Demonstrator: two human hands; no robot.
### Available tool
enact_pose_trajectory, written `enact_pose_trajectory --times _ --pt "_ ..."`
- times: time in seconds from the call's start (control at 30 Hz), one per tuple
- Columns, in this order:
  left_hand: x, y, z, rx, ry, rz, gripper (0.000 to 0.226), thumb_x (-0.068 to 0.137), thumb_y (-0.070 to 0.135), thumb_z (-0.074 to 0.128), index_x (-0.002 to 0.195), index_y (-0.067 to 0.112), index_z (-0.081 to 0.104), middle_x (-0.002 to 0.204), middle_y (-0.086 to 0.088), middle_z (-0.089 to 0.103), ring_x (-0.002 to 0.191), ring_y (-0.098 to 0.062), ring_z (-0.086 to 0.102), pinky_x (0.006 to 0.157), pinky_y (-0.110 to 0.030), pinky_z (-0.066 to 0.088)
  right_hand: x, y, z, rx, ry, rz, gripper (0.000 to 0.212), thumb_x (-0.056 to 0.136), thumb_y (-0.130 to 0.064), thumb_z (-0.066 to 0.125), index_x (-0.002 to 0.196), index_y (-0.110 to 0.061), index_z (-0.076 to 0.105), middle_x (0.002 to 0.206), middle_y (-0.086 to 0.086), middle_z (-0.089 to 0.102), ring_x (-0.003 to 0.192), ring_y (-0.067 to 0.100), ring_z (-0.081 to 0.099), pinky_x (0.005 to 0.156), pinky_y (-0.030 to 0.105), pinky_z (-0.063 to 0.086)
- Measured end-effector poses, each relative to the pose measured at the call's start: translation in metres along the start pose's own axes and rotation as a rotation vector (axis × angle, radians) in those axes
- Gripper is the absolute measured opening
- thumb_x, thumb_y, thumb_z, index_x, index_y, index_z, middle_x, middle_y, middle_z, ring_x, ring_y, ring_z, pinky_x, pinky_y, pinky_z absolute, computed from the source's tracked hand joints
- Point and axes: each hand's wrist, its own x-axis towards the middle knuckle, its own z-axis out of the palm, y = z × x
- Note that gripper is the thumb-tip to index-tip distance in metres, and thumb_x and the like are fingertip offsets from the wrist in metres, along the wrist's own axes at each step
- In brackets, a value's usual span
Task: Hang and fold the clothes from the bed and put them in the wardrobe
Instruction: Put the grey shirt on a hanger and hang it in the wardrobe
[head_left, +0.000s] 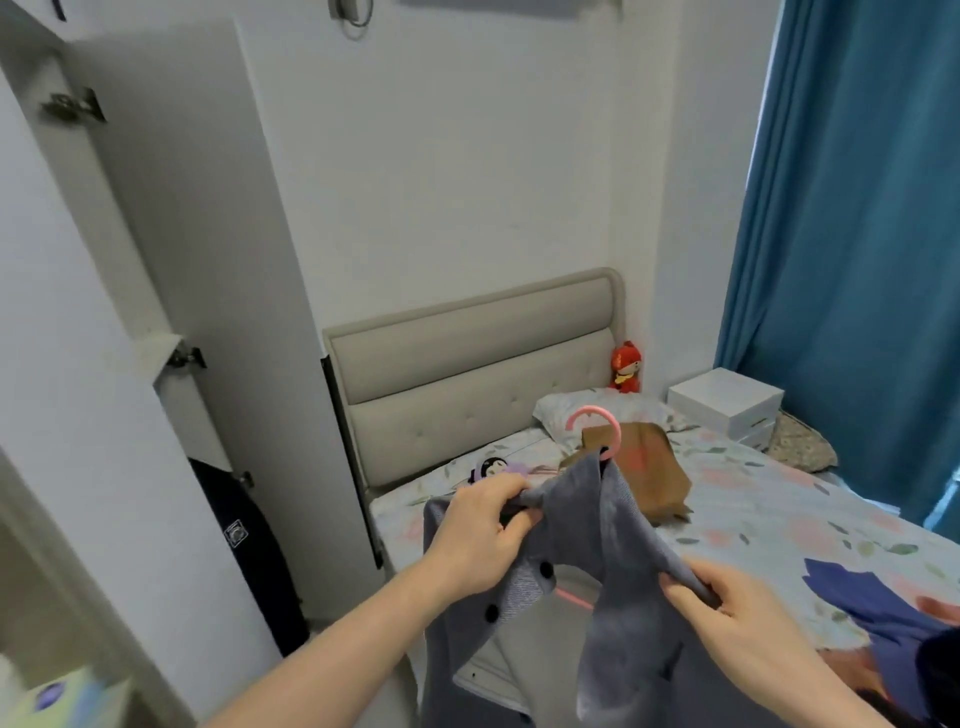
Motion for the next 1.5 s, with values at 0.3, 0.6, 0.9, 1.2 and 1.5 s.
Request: enact_pose_trajectory --times 0.3,0.6,0.9,1.2,1.5 --pt "0.008 -0.105 -0.076 0.171 0.059 -0.163 0.017 0.094 0.038 0.056 0.110 0.036 0.063 0.108 0.016 0.057 0.102 -0.010 0.048 0.094 -0.034 0.040 0.090 -0.080 0.096 0.186 -0.113 0.060 0.019 0.093 -0.040 0.068 0.089 -0.024 0.077 0.087 -0.001 0.076 0.100 0.023 0.068 0.090 0.041 0.054" --pt "0.023 -0.188 -0.148 0.040 0.277 -0.286 0.031 0.091 0.011 0.058 0.118 0.023 0.068 0.123 0.009 0.056 0.118 -0.011 0.052 0.104 -0.025 0.039 0.145 -0.126 0.162 0.187 0.028 -0.069 0.045 0.096 -0.035 0.065 0.066 -0.009 0.043 0.054 -0.004 0.034 0.053 0.008 0.032 0.060 0.035 0.023" --pt "0.062 -0.270 -0.219 0.123 0.427 -0.530 0.027 0.091 0.013 0.057 0.110 0.031 0.064 0.130 0.006 0.055 0.123 -0.015 0.051 0.105 -0.035 0.042 0.234 -0.167 0.208 0.122 0.026 -0.202 0.038 0.093 -0.043 0.063 0.072 -0.011 0.061 0.068 0.008 0.062 0.067 0.023 0.059 0.058 0.036 0.038" --pt "0.090 -0.339 -0.316 0.580 0.342 -0.824 0.037 0.089 0.025 0.058 0.126 0.026 0.061 0.142 -0.004 0.047 0.129 -0.027 0.047 0.106 -0.039 0.038 0.334 -0.212 0.265 0.145 -0.060 -0.249 0.041 0.092 -0.039 0.064 0.067 -0.009 0.051 0.053 0.000 0.047 0.056 0.014 0.040 0.057 0.038 0.038" --pt "0.115 -0.392 -0.385 0.846 0.198 -0.998 0.054 0.085 0.024 0.057 0.139 0.022 0.052 0.146 -0.008 0.043 0.134 -0.030 0.043 0.111 -0.037 0.037 0.407 -0.256 0.317 0.188 -0.147 -0.228 0.041 0.092 -0.030 0.059 0.066 -0.018 0.031 0.054 -0.004 0.031 0.058 0.017 0.027 0.055 0.036 0.026"
